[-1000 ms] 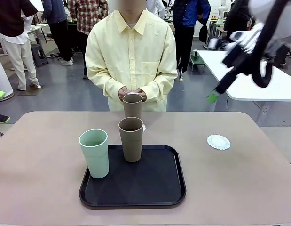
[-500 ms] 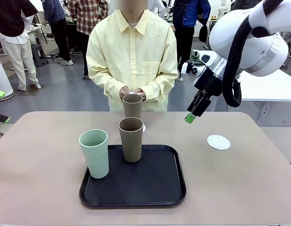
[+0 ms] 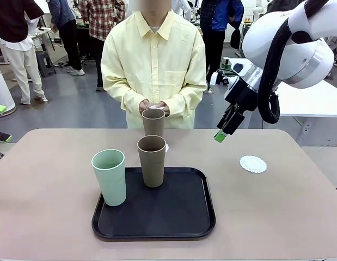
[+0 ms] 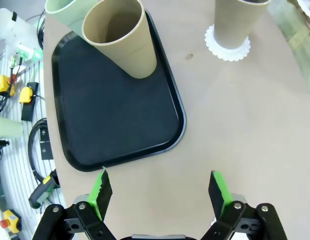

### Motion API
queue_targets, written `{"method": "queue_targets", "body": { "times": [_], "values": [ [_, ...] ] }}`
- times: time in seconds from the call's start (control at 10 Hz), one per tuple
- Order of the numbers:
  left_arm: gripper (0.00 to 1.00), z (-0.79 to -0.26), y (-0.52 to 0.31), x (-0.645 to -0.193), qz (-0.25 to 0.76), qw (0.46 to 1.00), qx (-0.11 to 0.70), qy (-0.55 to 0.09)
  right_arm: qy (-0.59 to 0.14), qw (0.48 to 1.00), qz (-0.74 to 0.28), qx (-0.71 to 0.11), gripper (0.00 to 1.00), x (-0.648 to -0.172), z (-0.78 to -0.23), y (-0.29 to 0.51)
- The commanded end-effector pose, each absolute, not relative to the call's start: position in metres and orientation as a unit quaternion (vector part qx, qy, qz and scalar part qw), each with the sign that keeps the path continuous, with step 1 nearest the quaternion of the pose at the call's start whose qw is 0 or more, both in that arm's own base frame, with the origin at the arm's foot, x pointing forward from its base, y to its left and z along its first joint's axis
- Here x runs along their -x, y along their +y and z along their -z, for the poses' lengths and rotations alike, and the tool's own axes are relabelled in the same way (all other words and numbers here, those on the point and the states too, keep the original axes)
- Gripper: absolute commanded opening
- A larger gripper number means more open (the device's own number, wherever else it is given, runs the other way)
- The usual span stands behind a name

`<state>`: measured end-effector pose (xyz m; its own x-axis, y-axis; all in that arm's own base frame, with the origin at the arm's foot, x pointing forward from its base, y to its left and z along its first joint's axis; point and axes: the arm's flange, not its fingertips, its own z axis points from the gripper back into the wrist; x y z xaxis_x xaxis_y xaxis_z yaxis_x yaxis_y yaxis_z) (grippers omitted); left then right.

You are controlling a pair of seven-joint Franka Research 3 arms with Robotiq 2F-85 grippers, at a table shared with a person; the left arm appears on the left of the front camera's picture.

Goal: Place coasters on the table and set cups on them.
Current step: Take one Reusable plastic cup from the Flat Tray and place it on a coaster set by the human.

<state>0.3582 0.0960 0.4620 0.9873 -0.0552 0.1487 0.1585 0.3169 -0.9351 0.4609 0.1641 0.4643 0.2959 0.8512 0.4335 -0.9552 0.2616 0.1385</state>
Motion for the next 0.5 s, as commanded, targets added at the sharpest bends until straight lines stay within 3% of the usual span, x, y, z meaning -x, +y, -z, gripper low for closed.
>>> {"method": "queue_targets", "body": {
  "times": [0.0,0.1,0.4],
  "values": [
    [1.00,-0.463,0.097,-0.358,0.071,0.807,0.584,-0.050,-0.137,0.782,-0.577,-0.190,1.00,-0.461,-0.464,0.164],
    [1.00,-0.463,0.097,-0.358,0.071,0.807,0.584,-0.050,-0.224,0.705,-0.645,-0.192,1.00,-0.453,-0.457,0.148],
    [1.00,-0.463,0.097,-0.358,0.071,0.807,0.584,-0.050,-0.373,0.588,-0.675,-0.244,1.00,-0.439,-0.397,0.142]
  ]
}}
